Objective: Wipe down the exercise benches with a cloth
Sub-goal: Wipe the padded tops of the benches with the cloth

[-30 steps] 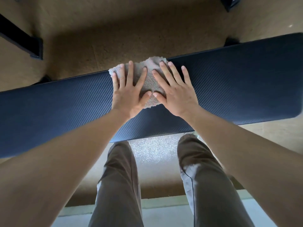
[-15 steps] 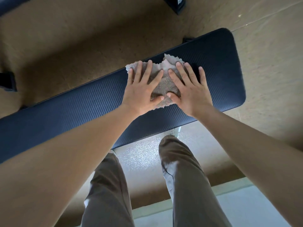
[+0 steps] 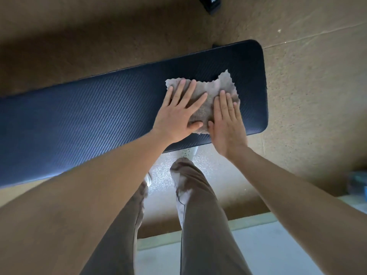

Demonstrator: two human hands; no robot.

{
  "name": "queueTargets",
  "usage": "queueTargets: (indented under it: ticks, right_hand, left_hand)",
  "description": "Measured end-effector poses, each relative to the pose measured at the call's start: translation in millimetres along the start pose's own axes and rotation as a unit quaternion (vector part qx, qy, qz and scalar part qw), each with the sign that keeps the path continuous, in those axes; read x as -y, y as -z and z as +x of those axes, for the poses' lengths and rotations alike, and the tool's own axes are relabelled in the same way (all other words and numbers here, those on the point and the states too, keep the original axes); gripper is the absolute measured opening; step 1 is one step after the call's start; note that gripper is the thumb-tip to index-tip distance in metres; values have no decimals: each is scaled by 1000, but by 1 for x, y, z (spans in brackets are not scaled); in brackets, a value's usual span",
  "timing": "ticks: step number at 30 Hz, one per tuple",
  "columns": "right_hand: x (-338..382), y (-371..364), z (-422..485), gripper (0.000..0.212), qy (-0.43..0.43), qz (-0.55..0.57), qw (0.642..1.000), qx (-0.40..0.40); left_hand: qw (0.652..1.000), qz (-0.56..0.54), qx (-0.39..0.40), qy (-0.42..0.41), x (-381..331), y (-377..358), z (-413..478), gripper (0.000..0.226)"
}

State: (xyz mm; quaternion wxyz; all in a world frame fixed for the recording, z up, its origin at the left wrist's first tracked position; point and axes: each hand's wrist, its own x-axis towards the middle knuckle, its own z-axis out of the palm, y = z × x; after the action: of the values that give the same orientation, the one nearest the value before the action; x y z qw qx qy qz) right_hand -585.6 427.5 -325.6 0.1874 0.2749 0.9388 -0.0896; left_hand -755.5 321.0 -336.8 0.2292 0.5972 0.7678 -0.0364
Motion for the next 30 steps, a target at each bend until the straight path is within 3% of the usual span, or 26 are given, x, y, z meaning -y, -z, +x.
queueTargets:
  ticks: [11, 15, 18, 24, 30]
  right_hand:
    - [110, -16, -38, 70, 64, -2, 997, 50]
    - [127, -25, -49, 80, 59, 12, 998, 37]
    - [114, -26, -53, 84, 60, 29, 997, 33]
    - [55, -26, -62, 74, 14, 59, 998, 24]
    - [-23, -26, -54, 69, -3, 69, 998, 0]
  left_hand:
    - [996, -47, -9, 78, 26, -45, -131, 79]
    - [993, -50, -23, 107, 23, -58, -152, 73]
    - [990, -53, -17, 127, 9, -56, -145, 73]
    - [996, -57, -17, 71, -28, -43, -100, 72]
    - [995, -46, -1, 89, -86, -26, -34, 73]
